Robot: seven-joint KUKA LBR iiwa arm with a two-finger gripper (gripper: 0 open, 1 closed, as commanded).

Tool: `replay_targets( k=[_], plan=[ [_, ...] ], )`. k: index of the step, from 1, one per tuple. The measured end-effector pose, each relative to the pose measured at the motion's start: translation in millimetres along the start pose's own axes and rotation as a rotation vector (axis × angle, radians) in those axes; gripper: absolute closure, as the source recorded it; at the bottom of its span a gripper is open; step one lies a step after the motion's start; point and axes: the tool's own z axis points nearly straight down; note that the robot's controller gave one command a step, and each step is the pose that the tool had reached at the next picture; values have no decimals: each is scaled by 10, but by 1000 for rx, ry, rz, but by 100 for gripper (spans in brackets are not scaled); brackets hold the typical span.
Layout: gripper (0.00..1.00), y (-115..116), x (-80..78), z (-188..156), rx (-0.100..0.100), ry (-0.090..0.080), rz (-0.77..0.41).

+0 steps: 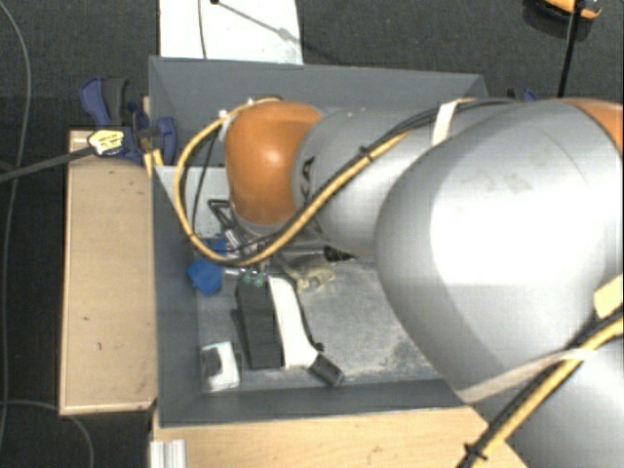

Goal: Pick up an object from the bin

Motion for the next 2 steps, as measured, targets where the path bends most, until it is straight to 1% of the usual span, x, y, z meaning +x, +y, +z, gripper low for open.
replay_targets(
  k=[1, 2],
  plan=[
    [100, 13, -15, -329, -11, -13, 0],
    [100, -1, -7, -374, -4, -4, 1]
  ],
)
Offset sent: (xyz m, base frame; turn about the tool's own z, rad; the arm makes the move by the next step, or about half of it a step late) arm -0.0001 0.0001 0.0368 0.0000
